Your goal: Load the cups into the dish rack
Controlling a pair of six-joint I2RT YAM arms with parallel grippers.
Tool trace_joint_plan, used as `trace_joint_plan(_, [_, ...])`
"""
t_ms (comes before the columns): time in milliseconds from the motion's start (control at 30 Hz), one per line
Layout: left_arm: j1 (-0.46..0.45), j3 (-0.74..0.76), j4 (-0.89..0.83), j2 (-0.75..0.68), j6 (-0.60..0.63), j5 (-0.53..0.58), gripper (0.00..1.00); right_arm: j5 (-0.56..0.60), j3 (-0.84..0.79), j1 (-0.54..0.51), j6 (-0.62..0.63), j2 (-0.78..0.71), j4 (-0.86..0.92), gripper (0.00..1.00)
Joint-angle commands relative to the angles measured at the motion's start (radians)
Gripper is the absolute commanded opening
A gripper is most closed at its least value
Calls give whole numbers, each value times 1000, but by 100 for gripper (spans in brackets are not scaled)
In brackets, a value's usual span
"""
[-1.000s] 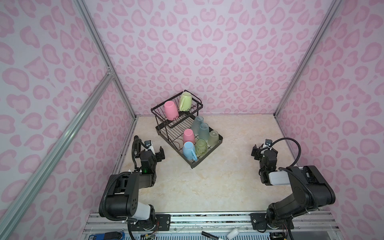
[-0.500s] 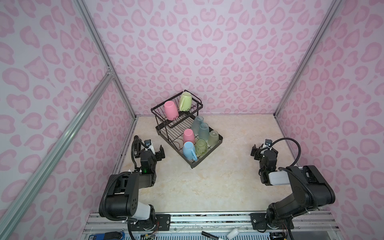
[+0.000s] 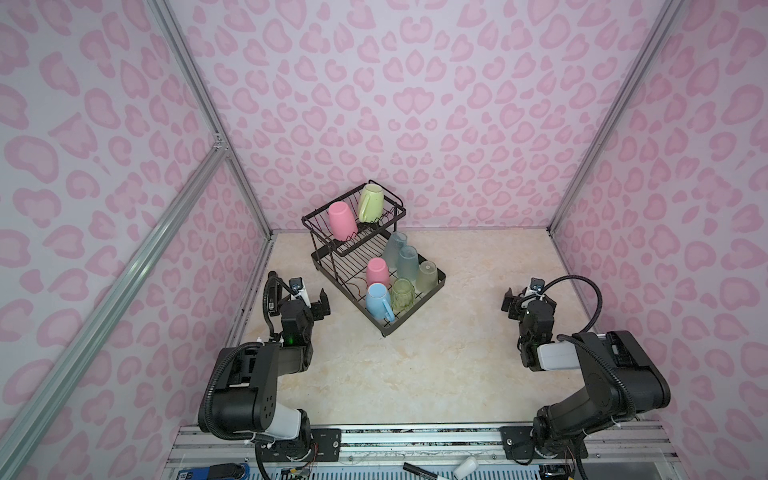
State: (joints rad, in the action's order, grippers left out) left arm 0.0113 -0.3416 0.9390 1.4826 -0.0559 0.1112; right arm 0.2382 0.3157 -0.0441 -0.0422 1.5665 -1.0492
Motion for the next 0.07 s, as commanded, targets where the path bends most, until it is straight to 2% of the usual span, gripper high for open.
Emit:
trace_joint_plan(0, [1,6,36,-5,2,-9,97,7,-6,-1,2,2,-31,99])
trace_joint_plan(33, [0,10,40,-8,2,-9,97,7,-6,-2,2,3,-32,99])
